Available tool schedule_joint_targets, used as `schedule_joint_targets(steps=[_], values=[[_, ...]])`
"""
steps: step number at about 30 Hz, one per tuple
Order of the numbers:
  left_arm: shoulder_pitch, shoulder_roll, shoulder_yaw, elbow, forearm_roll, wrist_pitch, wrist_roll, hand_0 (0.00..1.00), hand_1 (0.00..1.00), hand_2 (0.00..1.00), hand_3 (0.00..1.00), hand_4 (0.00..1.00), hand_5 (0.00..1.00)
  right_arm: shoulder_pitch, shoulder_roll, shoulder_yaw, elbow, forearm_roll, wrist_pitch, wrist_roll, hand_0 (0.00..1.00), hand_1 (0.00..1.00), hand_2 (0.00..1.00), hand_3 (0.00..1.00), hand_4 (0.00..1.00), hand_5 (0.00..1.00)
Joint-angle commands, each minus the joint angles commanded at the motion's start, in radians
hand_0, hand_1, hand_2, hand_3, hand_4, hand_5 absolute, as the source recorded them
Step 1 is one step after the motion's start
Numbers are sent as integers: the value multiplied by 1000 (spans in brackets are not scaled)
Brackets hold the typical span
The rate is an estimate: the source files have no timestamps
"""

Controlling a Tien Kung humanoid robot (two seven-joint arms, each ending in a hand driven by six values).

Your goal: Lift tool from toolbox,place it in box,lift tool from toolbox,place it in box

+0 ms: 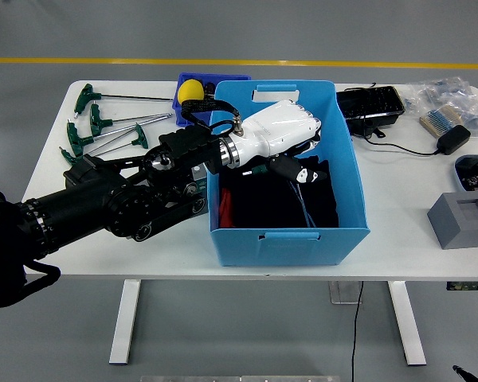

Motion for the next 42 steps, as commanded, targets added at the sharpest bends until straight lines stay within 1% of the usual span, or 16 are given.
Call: schedule_joint_targets(steps=[1, 2, 7, 8, 13, 14, 17, 23, 27, 31, 32, 34, 37, 38, 40, 42], values=[[-3, 0, 0, 5, -5, -7, 0, 266, 145, 228, 374, 809, 520, 2, -1, -1, 0, 2, 0, 1, 620, 590, 669, 573, 834, 695], [-6, 0, 0, 8, -7, -12, 0, 391, 338, 429, 531, 862, 566, 3, -1, -2, 0, 3, -1, 1, 620, 587, 668, 572, 834, 695], [-18, 0, -1, 32, -19, -29, -5, 391, 338, 429, 531, 862, 566, 9, -4, -9, -1, 16, -3, 6, 620, 587, 668, 572, 834, 695], [-19, 0, -1, 33, -20, -32, -6, 465, 467, 579, 573, 886, 589, 9, -5, -9, -1, 17, -3, 7, 619, 586, 667, 572, 831, 693], [-21, 0, -5, 31, -9, -42, -1, 465, 467, 579, 573, 886, 589, 10, -6, -9, -2, 21, -4, 9, 619, 586, 667, 572, 831, 693], [-21, 0, -5, 33, -7, -46, 0, 496, 515, 619, 583, 895, 597, 11, -7, -9, -2, 21, -4, 9, 618, 585, 667, 572, 831, 692], [-20, 0, -7, 41, -2, -54, 4, 496, 515, 619, 583, 895, 597, 10, -7, -9, -2, 22, -4, 9, 618, 585, 667, 572, 831, 692], [-8, 16, -27, 45, 10, -55, 9, 499, 523, 618, 578, 887, 585, 6, -6, -7, -2, 21, -4, 8, 618, 586, 666, 572, 830, 693], [8, 30, -59, 44, 22, -54, 13, 501, 533, 623, 579, 872, 573, 3, -4, -4, -3, 19, -3, 6, 617, 586, 666, 572, 829, 689], [49, 55, -129, 21, 40, -53, 23, 501, 533, 623, 579, 872, 573, 1, -2, -6, -3, 27, -4, 8, 617, 586, 666, 572, 829, 689], [57, 60, -144, 15, 42, -53, 25, 621, 644, 716, 606, 898, 602, 1, -2, -7, -3, 29, -4, 8, 617, 587, 667, 571, 828, 689], [97, 80, -208, -16, 49, -54, 34, 621, 644, 716, 606, 898, 602, -1, -1, -8, -4, 34, -5, 9, 617, 587, 667, 571, 828, 689], [145, 102, -296, -49, 32, -51, 46, 621, 644, 716, 606, 898, 602, -3, 0, -10, -4, 38, -5, 11, 617, 587, 667, 571, 828, 689], [167, 111, -334, -64, 21, -52, 55, 648, 667, 734, 617, 905, 609, -3, 1, -11, -4, 39, -5, 11, 617, 588, 665, 571, 827, 688], [198, 124, -394, -83, 13, -57, 82, 648, 667, 734, 617, 905, 609, -5, 1, -11, -5, 41, -5, 12, 617, 588, 665, 571, 827, 688], [233, 141, -468, -101, 21, -89, 137, 648, 667, 734, 617, 905, 609, -7, 3, -10, -5, 41, -5, 12, 617, 588, 665, 571, 827, 688]])
